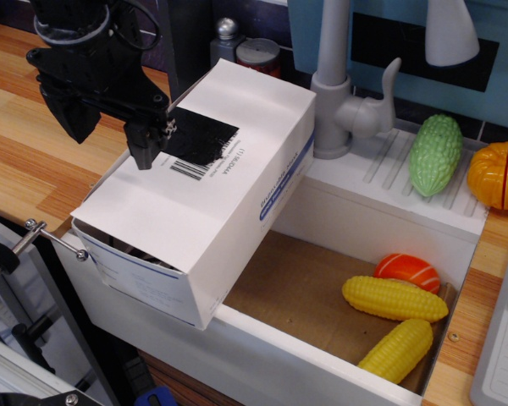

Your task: Open white1fbox flap

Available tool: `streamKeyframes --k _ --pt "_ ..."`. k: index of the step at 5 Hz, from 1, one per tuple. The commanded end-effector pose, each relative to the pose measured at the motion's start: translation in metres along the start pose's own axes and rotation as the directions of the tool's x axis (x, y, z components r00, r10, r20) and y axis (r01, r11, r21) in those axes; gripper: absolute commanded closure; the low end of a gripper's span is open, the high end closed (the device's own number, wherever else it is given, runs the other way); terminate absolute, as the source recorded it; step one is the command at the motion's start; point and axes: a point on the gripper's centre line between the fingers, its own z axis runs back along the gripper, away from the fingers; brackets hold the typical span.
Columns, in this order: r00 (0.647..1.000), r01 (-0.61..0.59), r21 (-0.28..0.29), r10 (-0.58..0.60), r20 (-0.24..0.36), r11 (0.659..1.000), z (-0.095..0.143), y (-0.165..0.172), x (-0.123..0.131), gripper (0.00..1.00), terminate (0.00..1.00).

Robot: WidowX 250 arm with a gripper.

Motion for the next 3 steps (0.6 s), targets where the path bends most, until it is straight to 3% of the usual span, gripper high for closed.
streamKeyframes --k 1,2,3 --pt "1.0 0.0 0.0 0.0 0.0 1.0 0.0 0.0 0.0 0.0 0.0" --pt "0.996 -0.024 -0.158 0.01 -0.09 0.987 -0.004 0.008 0.001 0.0 0.0" --pt "0.995 0.003 -0.234 -0.027 -0.098 0.972 -0.011 0.013 0.0 0.0 0.0"
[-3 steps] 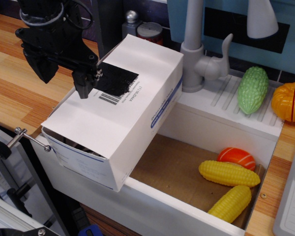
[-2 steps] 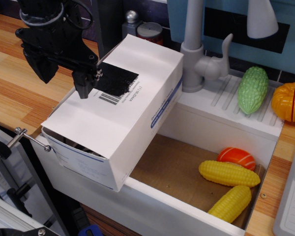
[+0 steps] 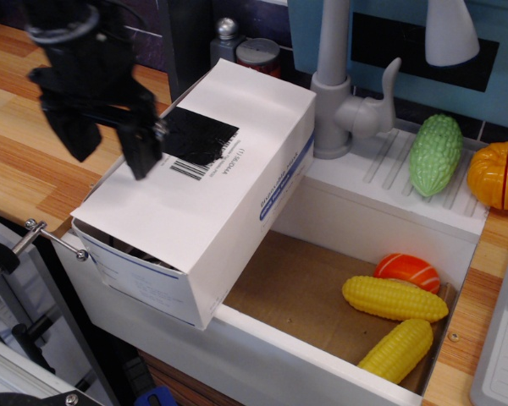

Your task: Open white1fbox flap

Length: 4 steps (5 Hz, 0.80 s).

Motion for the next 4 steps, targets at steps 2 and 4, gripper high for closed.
streamKeyframes --k 2,4 --pt "0.998 0.062 -0.193 -0.058 0.028 0.979 -0.011 0.016 0.009 0.0 0.0" --pt "0.998 0.057 -0.303 -0.045 0.047 0.951 -0.015 0.008 0.007 0.0 0.0"
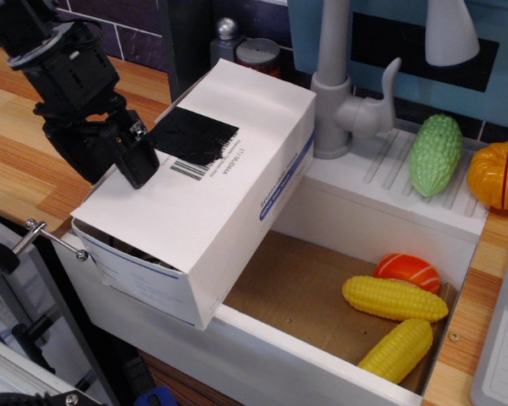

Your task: Open white1fbox flap

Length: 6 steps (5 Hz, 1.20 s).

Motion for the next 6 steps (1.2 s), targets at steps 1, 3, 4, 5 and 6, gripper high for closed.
streamKeyframes --k 1,3,4,5,6 --pt "0.999 -0.007 -0.061 0.01 0.041 0.998 0.014 -0.02 0.005 0.0 0.0" --pt "0.999 -0.037 -0.087 0.04 0.03 0.996 0.02 -0.049 0.004 0.0 0.0" --pt "0.999 -0.044 -0.072 0.046 0.023 0.996 0.025 -0.061 0.005 0.0 0.0" --pt "1.0 -0.018 0.0 0.018 0.015 1.0 0.039 -0.087 0.01 0.0 0.0" --pt "1.0 -0.019 0.087 0.02 -0.016 0.996 0.057 -0.121 0.024 0.0 0.0"
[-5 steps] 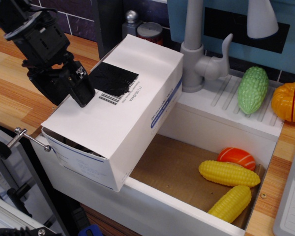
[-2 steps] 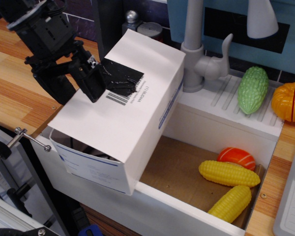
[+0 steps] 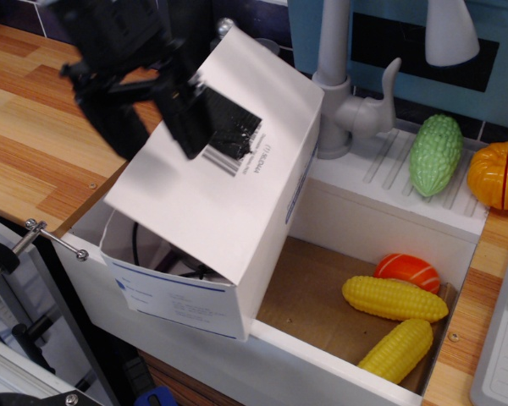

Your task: Open white1fbox flap

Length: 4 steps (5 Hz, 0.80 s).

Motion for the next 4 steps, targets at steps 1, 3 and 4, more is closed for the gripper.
streamKeyframes --k 1,3,4 --pt "0.999 -0.008 0.087 0.003 0.054 0.996 0.025 -0.069 0.032 0.0 0.0" --pt "0.986 -0.084 0.01 0.082 0.148 0.996 0.005 -0.122 0.065 0.0 0.0" --pt "0.979 -0.123 -0.09 0.135 0.15 0.988 -0.019 -0.122 0.078 0.0 0.0"
